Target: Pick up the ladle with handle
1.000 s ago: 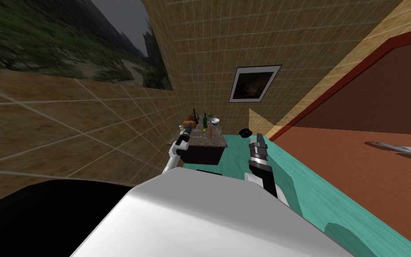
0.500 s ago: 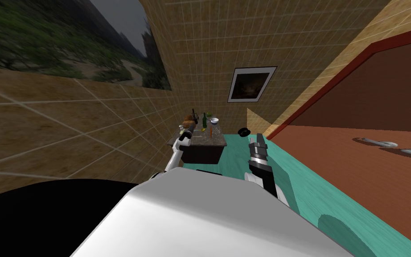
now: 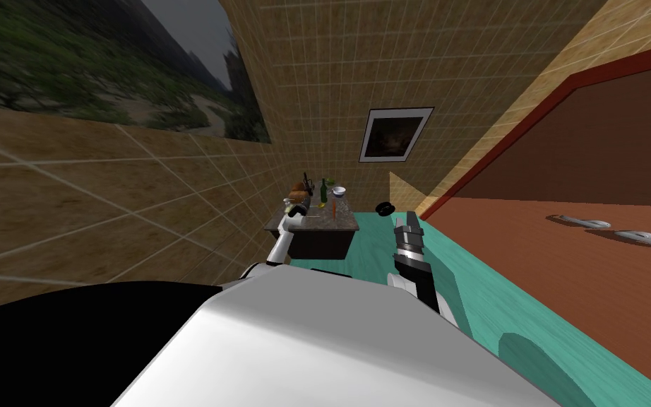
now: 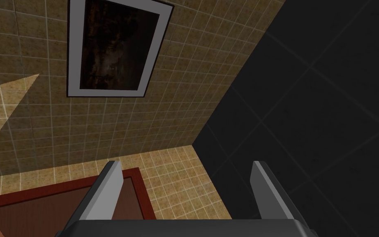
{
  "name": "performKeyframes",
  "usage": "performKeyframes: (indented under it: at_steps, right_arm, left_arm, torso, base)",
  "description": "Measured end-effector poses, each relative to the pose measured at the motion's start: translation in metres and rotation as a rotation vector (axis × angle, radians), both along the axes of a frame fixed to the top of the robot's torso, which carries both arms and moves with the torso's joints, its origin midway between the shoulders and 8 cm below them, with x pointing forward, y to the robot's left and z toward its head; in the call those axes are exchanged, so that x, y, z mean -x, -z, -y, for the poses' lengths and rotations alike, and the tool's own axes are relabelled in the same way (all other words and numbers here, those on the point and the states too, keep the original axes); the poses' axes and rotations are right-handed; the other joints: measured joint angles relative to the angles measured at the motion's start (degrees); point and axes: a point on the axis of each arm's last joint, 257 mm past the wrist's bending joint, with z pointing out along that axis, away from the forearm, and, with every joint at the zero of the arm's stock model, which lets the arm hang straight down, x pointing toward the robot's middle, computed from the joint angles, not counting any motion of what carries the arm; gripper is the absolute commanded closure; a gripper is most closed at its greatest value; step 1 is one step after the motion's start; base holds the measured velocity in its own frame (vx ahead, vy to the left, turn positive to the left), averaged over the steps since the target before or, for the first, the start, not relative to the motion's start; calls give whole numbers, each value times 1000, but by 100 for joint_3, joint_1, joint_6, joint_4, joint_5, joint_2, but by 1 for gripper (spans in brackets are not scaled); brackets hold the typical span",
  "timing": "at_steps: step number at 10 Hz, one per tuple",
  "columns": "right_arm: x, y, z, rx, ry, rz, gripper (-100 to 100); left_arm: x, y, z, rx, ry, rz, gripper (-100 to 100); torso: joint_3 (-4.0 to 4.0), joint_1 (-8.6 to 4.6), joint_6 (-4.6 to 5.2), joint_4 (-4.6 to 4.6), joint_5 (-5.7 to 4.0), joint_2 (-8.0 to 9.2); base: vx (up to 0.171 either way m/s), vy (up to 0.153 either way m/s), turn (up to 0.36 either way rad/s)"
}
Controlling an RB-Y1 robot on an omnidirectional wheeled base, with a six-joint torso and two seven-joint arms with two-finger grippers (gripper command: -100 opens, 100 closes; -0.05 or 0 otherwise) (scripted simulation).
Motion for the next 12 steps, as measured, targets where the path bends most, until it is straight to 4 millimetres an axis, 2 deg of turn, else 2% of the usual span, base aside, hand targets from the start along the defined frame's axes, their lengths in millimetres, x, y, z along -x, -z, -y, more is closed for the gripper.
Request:
performKeyframes:
  at_steps: [7,12]
  right_arm:
    - [0,0,0,0,0,0,0]
    - [0,0,0,0,0,0,0]
  left_arm:
    - [-31,29,22,23,27,-181,-100]
    - [-42,54,31,34,34,-317,-100]
  torso:
    - [-4,-1,1,-1,-1,-7]
    - [-6,-1,-1,-3,0,-10]
  base:
    - [8,17,-34]
    - [23,18,-33]
